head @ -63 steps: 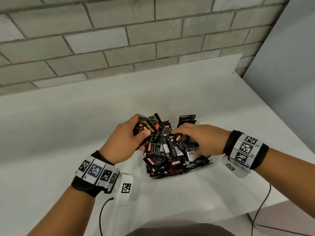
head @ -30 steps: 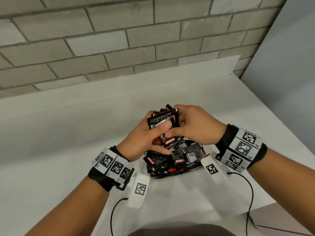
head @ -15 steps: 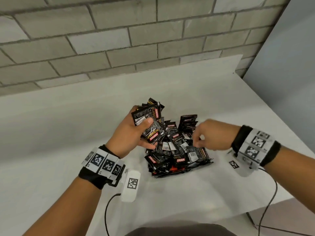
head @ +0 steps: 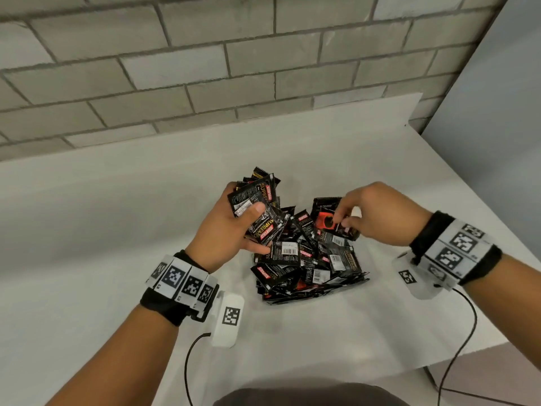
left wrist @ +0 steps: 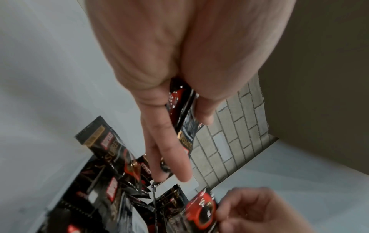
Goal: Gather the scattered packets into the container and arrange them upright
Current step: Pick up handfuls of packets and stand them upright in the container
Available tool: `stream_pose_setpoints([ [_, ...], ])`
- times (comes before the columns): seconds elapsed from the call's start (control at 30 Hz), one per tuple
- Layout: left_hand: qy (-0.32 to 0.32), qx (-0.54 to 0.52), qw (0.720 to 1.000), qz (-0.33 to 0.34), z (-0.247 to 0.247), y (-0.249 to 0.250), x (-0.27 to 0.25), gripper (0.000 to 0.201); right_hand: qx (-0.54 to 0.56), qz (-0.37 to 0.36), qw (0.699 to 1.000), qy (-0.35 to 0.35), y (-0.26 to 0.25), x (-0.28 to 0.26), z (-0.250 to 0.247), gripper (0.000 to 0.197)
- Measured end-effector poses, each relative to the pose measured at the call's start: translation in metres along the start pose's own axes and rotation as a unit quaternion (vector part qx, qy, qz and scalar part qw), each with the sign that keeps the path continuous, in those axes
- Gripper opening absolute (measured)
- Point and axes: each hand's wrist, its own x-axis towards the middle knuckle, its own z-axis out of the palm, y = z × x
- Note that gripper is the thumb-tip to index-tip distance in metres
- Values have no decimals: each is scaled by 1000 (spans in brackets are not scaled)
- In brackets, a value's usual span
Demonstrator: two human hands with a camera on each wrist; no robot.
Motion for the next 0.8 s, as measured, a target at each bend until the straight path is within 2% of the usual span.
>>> stream_pose_setpoints([
  [0.1, -8, -6, 1000, -1, 6, 2, 2, 38, 165, -17, 985, 38, -17, -9, -20, 24],
  [0.2, -54, -54, 997, -16, 16, 6, -1, 46, 343, -25, 937, 59, -43, -12, -24, 27],
  [0.3, -115, -152, 980, -50, 25, 12, -5, 49, 403, 3, 911, 87, -55, -6, -8, 23],
  [0.37, -125, -134, 982, -44, 29, 14, -5, 52, 423, 26, 901, 89, -60, -3, 3, 22],
  [0.43, -100, -74, 992, -17, 32, 11, -2, 51, 444, 37, 891, 86, -63, -3, 8, 22],
  [0.5, -68, -69, 995, -12, 31, 8, 1, 43, 416, 42, 904, 91, -62, -4, 8, 22],
  [0.57, -38, -91, 995, -17, 25, 6, 2, 39, 306, 49, 948, 78, -49, -3, 7, 16],
  [0.63, -15, -100, 995, -15, 17, 4, 3, 38, 183, 57, 981, -10, -34, -3, 9, 13],
  [0.67, -9, -98, 995, -13, 14, 3, 3, 38, 121, 64, 988, -66, -28, -4, 13, 22],
  [0.73, -2, -91, 996, -13, 8, 1, 2, 40, 5, 78, 987, -140, -21, -4, 29, 64],
  [0.8, 3, -79, 997, -14, 6, -1, 1, 41, -39, 85, 985, -148, -18, -3, 47, 94],
])
